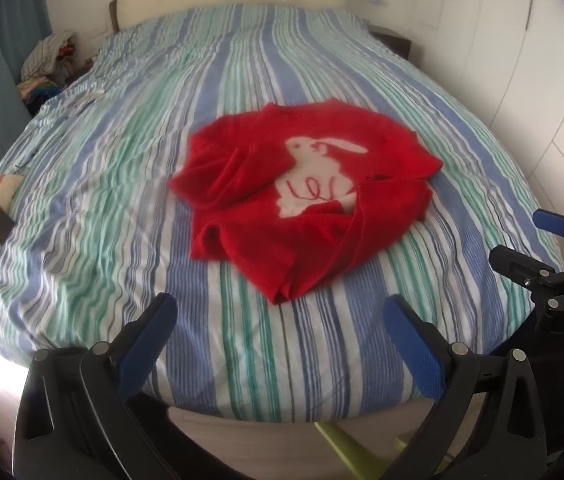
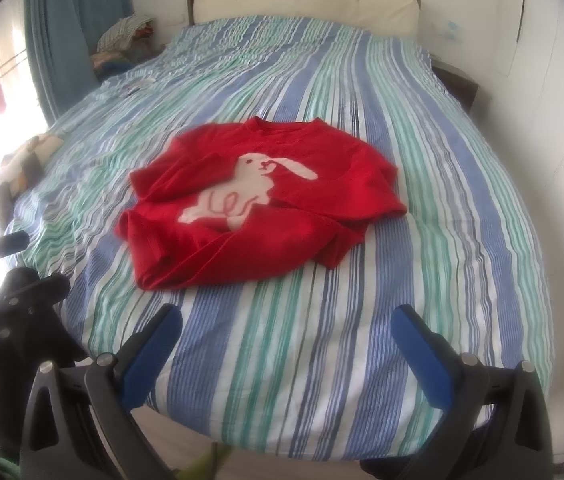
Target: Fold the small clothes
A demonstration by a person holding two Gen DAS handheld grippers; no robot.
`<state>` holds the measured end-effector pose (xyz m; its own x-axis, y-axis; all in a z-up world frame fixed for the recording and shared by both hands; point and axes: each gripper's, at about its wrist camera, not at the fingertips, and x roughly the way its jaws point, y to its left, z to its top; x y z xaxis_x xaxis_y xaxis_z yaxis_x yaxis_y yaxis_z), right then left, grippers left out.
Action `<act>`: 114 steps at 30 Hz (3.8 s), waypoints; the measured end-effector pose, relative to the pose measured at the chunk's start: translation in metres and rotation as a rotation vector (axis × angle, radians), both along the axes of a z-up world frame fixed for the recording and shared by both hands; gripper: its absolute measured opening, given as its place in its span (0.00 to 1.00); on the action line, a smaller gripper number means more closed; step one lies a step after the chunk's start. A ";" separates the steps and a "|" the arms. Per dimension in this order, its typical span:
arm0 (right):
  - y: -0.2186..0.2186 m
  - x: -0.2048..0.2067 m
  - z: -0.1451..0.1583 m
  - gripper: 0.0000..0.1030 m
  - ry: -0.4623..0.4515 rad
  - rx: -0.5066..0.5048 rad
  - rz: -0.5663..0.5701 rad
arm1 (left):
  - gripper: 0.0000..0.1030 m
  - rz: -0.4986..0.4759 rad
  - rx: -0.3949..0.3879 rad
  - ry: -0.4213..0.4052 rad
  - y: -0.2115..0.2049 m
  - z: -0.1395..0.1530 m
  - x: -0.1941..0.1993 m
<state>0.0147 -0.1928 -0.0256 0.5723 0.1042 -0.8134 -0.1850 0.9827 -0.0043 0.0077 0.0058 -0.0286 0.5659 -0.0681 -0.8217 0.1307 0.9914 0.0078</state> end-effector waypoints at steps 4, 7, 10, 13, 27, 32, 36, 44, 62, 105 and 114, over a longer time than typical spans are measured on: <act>0.000 0.001 -0.002 1.00 0.010 0.002 -0.008 | 1.00 -0.008 0.010 0.004 -0.002 -0.001 -0.001; 0.000 0.000 -0.002 1.00 0.011 0.002 -0.009 | 1.00 -0.007 0.008 0.006 -0.002 -0.002 -0.001; 0.000 0.001 -0.002 1.00 0.010 0.002 -0.009 | 1.00 -0.008 0.007 0.007 0.001 -0.003 -0.001; -0.001 0.002 -0.004 1.00 0.020 0.000 -0.015 | 1.00 0.022 0.000 0.022 0.018 -0.008 -0.002; -0.028 0.007 -0.037 1.00 0.074 0.097 -0.085 | 0.99 0.199 -0.314 0.207 0.077 -0.056 0.046; -0.019 0.015 -0.036 1.00 0.062 0.113 -0.079 | 0.99 0.166 -0.172 0.216 0.035 -0.088 0.084; -0.014 0.015 -0.035 1.00 0.056 0.100 -0.059 | 0.69 0.151 -0.058 0.218 0.013 -0.114 0.102; -0.021 0.013 -0.042 1.00 0.065 0.052 -0.057 | 0.04 0.145 -0.259 0.233 0.047 -0.105 0.067; 0.047 0.135 -0.114 0.16 0.144 0.011 0.019 | 0.66 0.205 -0.243 0.196 0.083 -0.088 0.031; -0.075 0.013 -0.086 0.06 0.346 0.482 0.091 | 0.02 0.020 -0.324 0.441 0.093 -0.094 0.017; -0.060 0.004 -0.156 0.06 0.503 0.252 -0.016 | 0.02 0.071 -0.202 0.538 0.088 -0.144 0.018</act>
